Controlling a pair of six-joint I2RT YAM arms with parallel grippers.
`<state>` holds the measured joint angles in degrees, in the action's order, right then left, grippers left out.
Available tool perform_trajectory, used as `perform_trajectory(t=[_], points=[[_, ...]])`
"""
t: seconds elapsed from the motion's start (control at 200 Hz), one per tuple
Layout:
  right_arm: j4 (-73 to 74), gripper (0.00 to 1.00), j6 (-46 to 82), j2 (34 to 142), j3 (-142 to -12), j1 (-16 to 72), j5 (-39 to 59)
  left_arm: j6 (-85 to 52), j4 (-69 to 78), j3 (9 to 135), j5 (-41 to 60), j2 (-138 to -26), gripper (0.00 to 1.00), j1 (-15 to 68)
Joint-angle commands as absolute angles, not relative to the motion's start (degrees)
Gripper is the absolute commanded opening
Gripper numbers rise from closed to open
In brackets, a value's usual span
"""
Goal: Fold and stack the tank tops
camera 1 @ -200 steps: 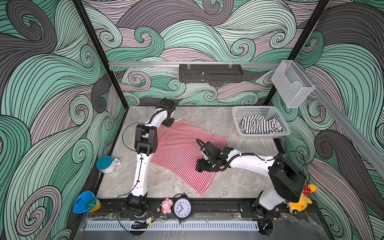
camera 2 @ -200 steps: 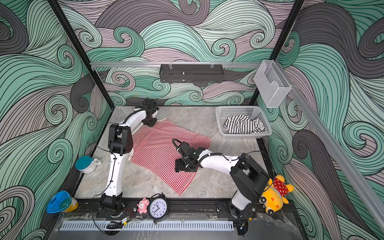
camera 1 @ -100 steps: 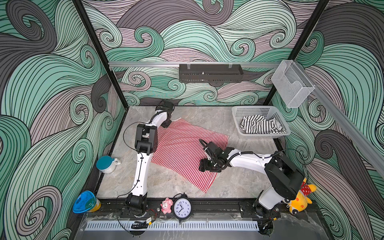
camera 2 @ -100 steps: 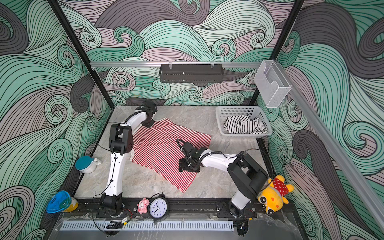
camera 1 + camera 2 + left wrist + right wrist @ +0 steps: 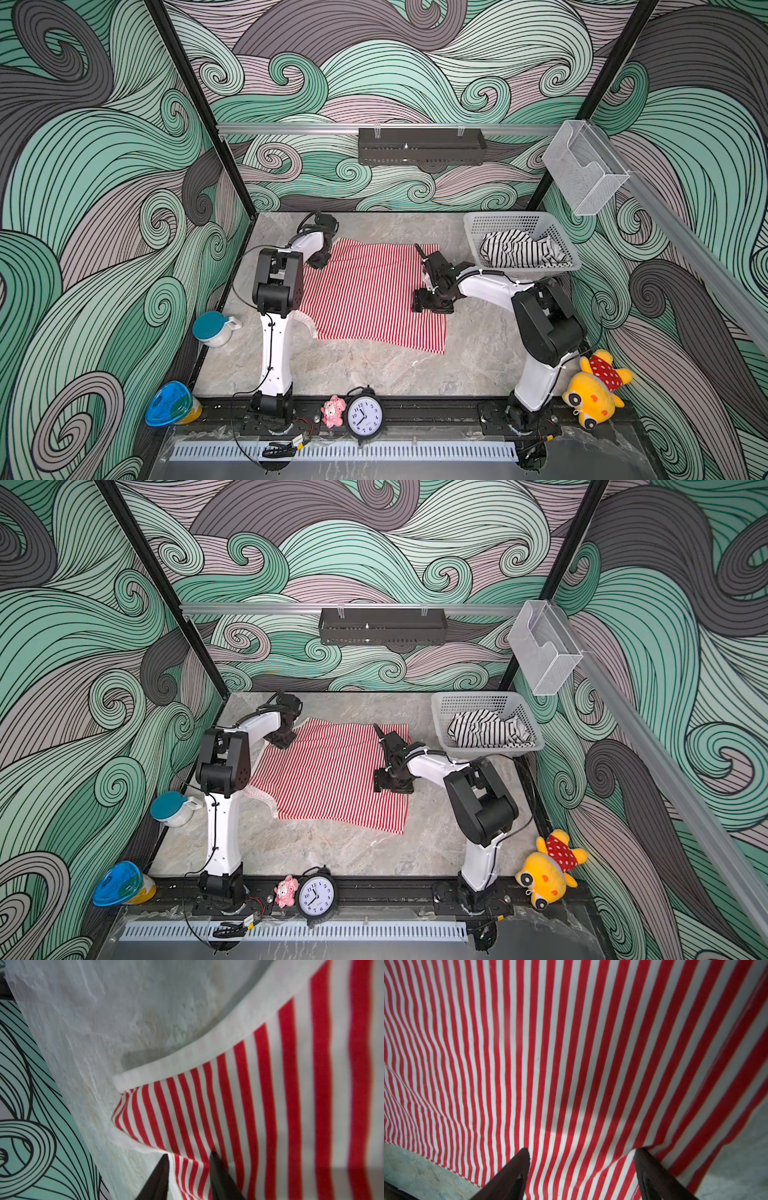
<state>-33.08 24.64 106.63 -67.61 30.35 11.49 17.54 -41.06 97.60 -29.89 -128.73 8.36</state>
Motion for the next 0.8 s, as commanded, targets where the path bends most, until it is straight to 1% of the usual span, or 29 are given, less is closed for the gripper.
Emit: perform_trajectory(t=[0.0,0.115,0.25,0.35,0.405,0.44,0.466,0.491,0.536,0.581,0.676,0.726,0.791], points=[[-36.32,0.8,20.01,109.64,-71.38,29.37,11.61,14.16,-43.11,92.95,-28.52,-125.46,0.37,7.82],[-38.54,0.8,19.42,110.91,-75.91,28.4,10.6,12.03,-43.42,89.36,-27.88,-123.4,0.37,7.89],[-40.98,0.8,19.07,108.36,-79.48,28.26,9.94,10.96,-42.8,87.85,-28.71,-121.92,0.37,7.92],[-41.3,0.8,20.77,103.73,-77.48,28.3,10.47,10.55,-42.55,87.91,-28.67,-119.45,0.37,7.91],[-40.55,0.8,22.86,100.15,-74.35,28.39,10.45,10.59,-42.46,87.83,-27.61,-117.28,0.39,7.91],[-39.63,0.8,24.23,97.74,-71.43,28.35,10.61,10.57,-42.45,87.57,-27.22,-115.77,0.49,7.91],[-38.89,0.8,25.57,95.69,-69.19,28.28,10.77,10.47,-42.41,87.17,-26.87,-114.52,0.64,7.91],[-38.3,0.79,26.91,93.76,-66.95,28.3,10.95,10.46,-42.32,86.7,-26.01,-113.29,0.74,7.91],[-36.83,0.79,29.45,90.01,-62.6,28.32,11.3,10.46,-42.14,85.32,-23.97,-110.84,0.83,7.93],[-35.23,0.79,31.95,86.56,-58.33,28.3,12.06,10.29,-41.56,83.48,-21.69,-108.4,0.87,8.0],[-32.8,0.78,37.62,79.3,-49.52,28.29,12.73,11.13,-40.2,78.32,-16.93,-102.12,0.87,8.47],[-31.88,0.77,40.26,75.56,-45.61,28.3,12.9,12.49,-39.38,75.23,-15.01,-99.08,0.82,9.06],[-30.38,0.75,43.6,71.22,-40.92,28.3,13.43,14.55,-38.9,71.26,-13.17,-95.59,0.71,10.35]])
